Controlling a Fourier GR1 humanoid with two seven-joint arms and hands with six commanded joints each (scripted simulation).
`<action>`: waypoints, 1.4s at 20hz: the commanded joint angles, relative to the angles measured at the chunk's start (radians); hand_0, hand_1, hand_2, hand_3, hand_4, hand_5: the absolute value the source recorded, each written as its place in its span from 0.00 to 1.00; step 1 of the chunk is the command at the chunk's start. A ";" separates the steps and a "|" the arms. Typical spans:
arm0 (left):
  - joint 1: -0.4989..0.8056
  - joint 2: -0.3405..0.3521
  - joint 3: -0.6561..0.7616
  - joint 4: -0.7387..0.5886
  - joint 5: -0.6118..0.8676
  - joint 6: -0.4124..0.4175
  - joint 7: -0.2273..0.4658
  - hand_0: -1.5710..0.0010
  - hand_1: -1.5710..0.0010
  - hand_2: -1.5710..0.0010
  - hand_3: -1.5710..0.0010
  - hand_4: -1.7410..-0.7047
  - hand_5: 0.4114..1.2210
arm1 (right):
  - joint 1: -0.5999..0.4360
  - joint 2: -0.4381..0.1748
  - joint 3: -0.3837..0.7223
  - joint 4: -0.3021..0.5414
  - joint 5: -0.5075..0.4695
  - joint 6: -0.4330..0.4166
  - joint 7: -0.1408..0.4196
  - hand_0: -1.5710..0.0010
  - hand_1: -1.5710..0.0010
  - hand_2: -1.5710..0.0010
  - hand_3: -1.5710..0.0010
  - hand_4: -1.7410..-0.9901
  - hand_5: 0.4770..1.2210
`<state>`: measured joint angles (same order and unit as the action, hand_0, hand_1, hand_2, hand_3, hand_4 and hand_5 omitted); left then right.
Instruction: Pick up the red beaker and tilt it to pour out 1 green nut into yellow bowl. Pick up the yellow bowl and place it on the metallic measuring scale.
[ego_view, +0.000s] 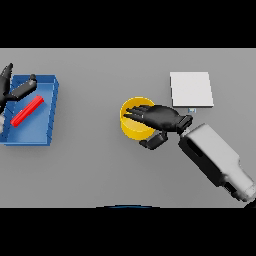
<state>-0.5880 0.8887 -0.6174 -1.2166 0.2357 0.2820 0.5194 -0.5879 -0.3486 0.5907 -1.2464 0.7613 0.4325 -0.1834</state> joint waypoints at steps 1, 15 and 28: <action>0.015 0.005 0.002 -0.007 0.004 0.004 -0.009 1.00 1.00 1.00 1.00 0.91 0.40 | -0.009 0.001 0.001 0.016 0.001 0.004 0.000 1.00 1.00 1.00 1.00 0.60 0.26; 0.003 0.014 0.010 -0.012 0.007 -0.001 -0.009 1.00 1.00 1.00 1.00 0.91 0.39 | -0.057 0.008 0.070 0.088 0.056 0.060 0.013 0.54 0.58 0.60 0.70 0.34 0.72; 0.014 0.027 0.005 -0.046 0.004 0.012 0.005 1.00 1.00 1.00 1.00 0.91 0.39 | -0.074 -0.037 0.053 0.019 -0.011 0.152 0.036 0.03 0.03 0.06 0.24 0.02 0.98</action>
<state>-0.5739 0.9155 -0.6128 -1.2623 0.2396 0.2935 0.5246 -0.6623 -0.3867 0.6431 -1.2270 0.7497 0.5845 -0.1479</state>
